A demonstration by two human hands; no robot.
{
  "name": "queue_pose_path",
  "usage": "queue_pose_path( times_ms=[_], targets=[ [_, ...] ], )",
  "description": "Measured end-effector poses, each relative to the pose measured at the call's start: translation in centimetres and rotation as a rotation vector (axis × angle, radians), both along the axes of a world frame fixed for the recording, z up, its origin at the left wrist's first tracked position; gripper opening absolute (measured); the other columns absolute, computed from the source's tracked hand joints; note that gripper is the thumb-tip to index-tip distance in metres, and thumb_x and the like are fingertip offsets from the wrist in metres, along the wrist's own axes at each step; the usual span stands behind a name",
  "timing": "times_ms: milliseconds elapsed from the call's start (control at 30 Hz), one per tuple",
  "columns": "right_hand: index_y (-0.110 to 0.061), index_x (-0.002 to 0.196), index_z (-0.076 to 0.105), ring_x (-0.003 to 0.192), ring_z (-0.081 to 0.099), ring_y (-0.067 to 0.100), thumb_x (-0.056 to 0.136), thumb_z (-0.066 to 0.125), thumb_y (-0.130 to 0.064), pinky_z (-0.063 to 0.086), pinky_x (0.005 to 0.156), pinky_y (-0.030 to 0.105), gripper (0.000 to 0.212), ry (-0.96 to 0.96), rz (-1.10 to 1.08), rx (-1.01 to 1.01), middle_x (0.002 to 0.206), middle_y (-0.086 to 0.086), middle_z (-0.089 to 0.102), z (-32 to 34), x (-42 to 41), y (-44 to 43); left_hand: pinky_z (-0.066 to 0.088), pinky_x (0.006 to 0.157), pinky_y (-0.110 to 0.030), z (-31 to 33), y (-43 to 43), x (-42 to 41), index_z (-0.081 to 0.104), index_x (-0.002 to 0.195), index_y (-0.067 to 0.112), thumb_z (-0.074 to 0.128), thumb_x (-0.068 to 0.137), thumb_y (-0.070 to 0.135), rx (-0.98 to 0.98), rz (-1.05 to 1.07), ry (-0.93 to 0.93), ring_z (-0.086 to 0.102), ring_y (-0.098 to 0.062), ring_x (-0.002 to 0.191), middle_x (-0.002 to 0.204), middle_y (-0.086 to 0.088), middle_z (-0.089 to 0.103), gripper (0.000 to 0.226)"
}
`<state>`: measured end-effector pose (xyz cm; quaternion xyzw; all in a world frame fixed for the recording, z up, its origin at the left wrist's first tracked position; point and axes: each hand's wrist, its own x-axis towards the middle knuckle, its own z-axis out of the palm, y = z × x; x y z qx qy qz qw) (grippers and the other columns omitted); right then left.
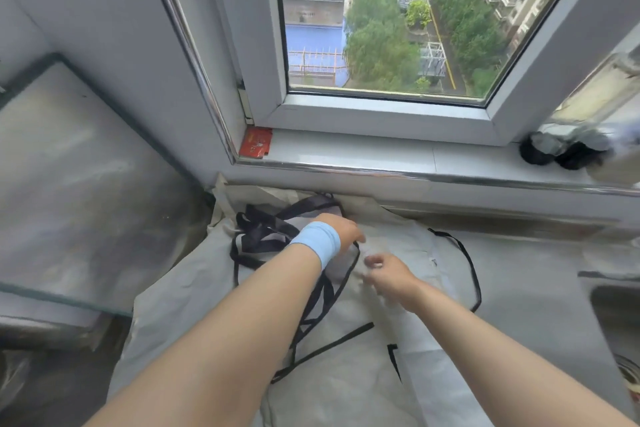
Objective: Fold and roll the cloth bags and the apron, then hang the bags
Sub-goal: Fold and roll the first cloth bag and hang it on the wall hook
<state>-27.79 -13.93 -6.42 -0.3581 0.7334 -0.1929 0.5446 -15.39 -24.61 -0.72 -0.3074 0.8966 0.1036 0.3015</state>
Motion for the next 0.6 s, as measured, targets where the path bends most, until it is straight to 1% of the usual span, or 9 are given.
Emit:
queue_pose_path(
  times_ms=[67, 133, 233, 267, 367, 433, 500, 533, 600],
  targets=[
    [-0.023, 0.081, 0.057, 0.042, 0.046, 0.004, 0.078, 0.070, -0.005, 0.035, 0.040, 0.014, 0.023, 0.002, 0.054, -0.069, 0.070, -0.003, 0.051, -0.1, -0.1, 0.3, 0.046, 0.099, -0.040, 0.1, -0.3, -0.2, 0.039, 0.144, 0.035, 0.046, 0.094, 0.007, -0.008, -0.022, -0.071, 0.046, -0.029, 0.129, 0.150, 0.002, 0.036, 0.058],
    [-0.020, 0.084, 0.068, 0.046, 0.051, 0.001, 0.077, 0.073, -0.004, 0.041, 0.045, 0.013, 0.018, -0.016, 0.016, -0.138, 0.064, -0.009, 0.057, 0.0, -0.4, 0.6, 0.045, 0.097, -0.040, 0.6, -0.4, -0.5, 0.038, 0.144, 0.037, 0.046, 0.095, 0.012, -0.047, -0.041, -0.106, 0.048, -0.033, 0.125, 0.144, -0.003, 0.036, 0.056],
    [-0.025, 0.086, 0.069, 0.062, 0.059, 0.000, 0.078, 0.074, -0.005, 0.046, 0.055, 0.010, 0.022, -0.046, -0.031, -0.212, 0.074, -0.009, 0.063, 0.4, -0.3, 1.2, 0.048, 0.091, -0.041, 1.6, -0.1, -0.4, 0.043, 0.141, 0.032, 0.047, 0.092, 0.012, -0.056, 0.008, -0.133, 0.051, -0.036, 0.118, 0.139, -0.008, 0.037, 0.053],
    [-0.026, 0.085, 0.068, 0.066, 0.058, 0.001, 0.078, 0.073, -0.005, 0.047, 0.058, 0.011, 0.023, -0.046, -0.033, -0.237, 0.079, -0.008, 0.062, 0.5, -0.3, 1.3, 0.048, 0.089, -0.040, 1.9, 0.0, -0.3, 0.048, 0.138, 0.031, 0.048, 0.091, 0.014, -0.054, 0.023, -0.124, 0.053, -0.035, 0.115, 0.139, -0.006, 0.037, 0.050],
    [-0.023, 0.082, 0.068, 0.063, 0.051, 0.008, 0.080, 0.069, -0.001, 0.045, 0.061, 0.019, 0.022, -0.063, -0.009, -0.320, 0.078, -0.007, 0.058, 1.2, 0.0, 1.4, 0.047, 0.082, -0.034, 3.0, 0.7, -0.6, 0.054, 0.129, 0.037, 0.050, 0.089, 0.024, -0.055, -0.006, -0.051, 0.058, -0.026, 0.107, 0.138, 0.007, 0.043, 0.042],
    [-0.019, 0.082, 0.068, 0.065, 0.051, 0.012, 0.080, 0.069, 0.000, 0.044, 0.064, 0.021, 0.019, -0.075, -0.030, -0.360, 0.078, -0.005, 0.060, 1.7, 0.3, 1.4, 0.043, 0.073, -0.032, 3.7, 1.6, -1.1, 0.057, 0.124, 0.035, 0.050, 0.088, 0.021, -0.021, 0.001, -0.077, 0.058, -0.023, 0.094, 0.125, 0.007, 0.058, 0.039],
    [-0.018, 0.084, 0.069, 0.066, 0.055, 0.009, 0.080, 0.072, -0.003, 0.046, 0.066, 0.019, 0.017, -0.084, -0.095, -0.397, 0.079, -0.006, 0.065, 2.2, 0.7, 1.4, 0.046, 0.070, -0.032, 4.2, 2.1, -1.2, 0.062, 0.117, 0.029, 0.051, 0.085, 0.020, -0.040, -0.009, -0.137, 0.058, -0.023, 0.086, 0.110, 0.004, 0.065, 0.035],
    [-0.018, 0.087, 0.069, 0.066, 0.057, 0.007, 0.080, 0.073, -0.004, 0.047, 0.066, 0.018, 0.016, -0.085, -0.122, -0.395, 0.081, -0.005, 0.066, 2.3, 0.8, 1.5, 0.049, 0.072, -0.033, 4.4, 2.2, -1.2, 0.064, 0.116, 0.028, 0.052, 0.084, 0.020, -0.061, -0.010, -0.153, 0.061, -0.024, 0.089, 0.109, 0.003, 0.066, 0.035],
    [-0.017, 0.093, 0.070, 0.068, 0.059, 0.005, 0.079, 0.076, -0.008, 0.047, 0.065, 0.016, 0.018, -0.081, -0.117, -0.331, 0.083, -0.003, 0.067, 2.5, 0.7, 1.9, 0.050, 0.080, -0.034, 4.9, 2.0, -0.7, 0.063, 0.123, 0.027, 0.053, 0.086, 0.017, -0.089, 0.015, -0.148, 0.062, -0.027, 0.103, 0.120, 0.000, 0.063, 0.039]
  ],
)
